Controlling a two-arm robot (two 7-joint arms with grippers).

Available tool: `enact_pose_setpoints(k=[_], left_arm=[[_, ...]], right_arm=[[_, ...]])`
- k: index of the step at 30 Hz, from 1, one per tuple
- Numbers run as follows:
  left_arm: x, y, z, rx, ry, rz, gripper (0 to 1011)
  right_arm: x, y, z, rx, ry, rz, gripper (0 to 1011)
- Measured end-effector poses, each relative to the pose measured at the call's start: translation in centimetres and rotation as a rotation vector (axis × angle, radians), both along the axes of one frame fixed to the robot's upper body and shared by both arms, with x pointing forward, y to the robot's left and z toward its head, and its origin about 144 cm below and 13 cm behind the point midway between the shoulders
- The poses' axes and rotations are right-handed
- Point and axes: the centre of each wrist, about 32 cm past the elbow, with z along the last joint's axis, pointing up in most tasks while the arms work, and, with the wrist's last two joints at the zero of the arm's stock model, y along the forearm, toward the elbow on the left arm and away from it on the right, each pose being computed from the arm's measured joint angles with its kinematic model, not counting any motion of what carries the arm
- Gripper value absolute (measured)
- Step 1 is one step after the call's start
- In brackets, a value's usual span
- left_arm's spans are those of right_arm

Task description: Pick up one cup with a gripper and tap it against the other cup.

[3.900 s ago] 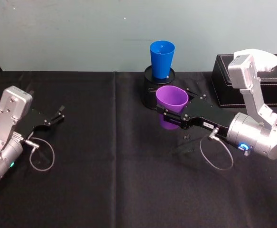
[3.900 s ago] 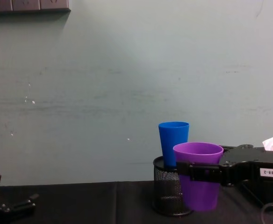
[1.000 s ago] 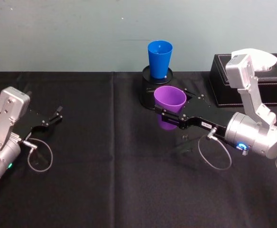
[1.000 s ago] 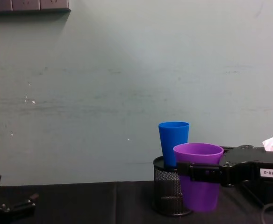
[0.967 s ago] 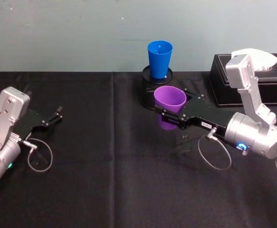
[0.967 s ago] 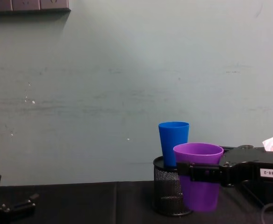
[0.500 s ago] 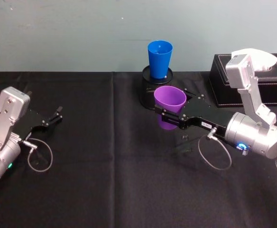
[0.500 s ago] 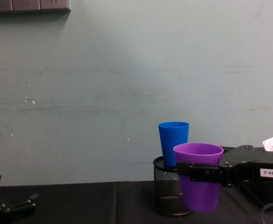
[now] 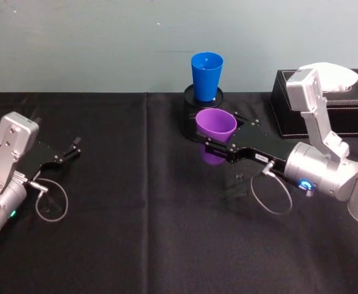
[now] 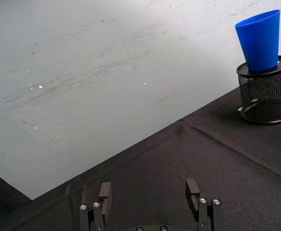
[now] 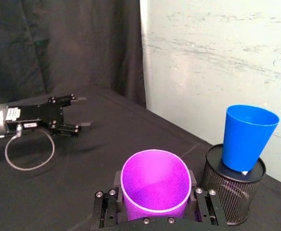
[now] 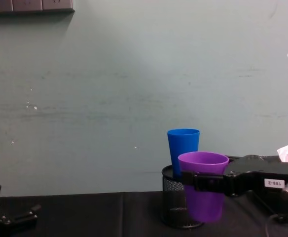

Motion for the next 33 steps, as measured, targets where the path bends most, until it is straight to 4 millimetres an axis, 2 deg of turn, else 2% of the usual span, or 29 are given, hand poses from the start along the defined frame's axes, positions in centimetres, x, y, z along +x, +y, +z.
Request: enact_pose_setpoints(k=[16,33], left_arm=[[0.0,0.0,0.0,0.0,0.0,0.0,1005],[0.0,0.0,0.0,0.0,0.0,0.0,1005]], right_arm=[[3.0,1.0,0.6,0.036,0.001,-0.049,733],[5.6,1.2,0.5,0.055,0.025,-0.095,732]])
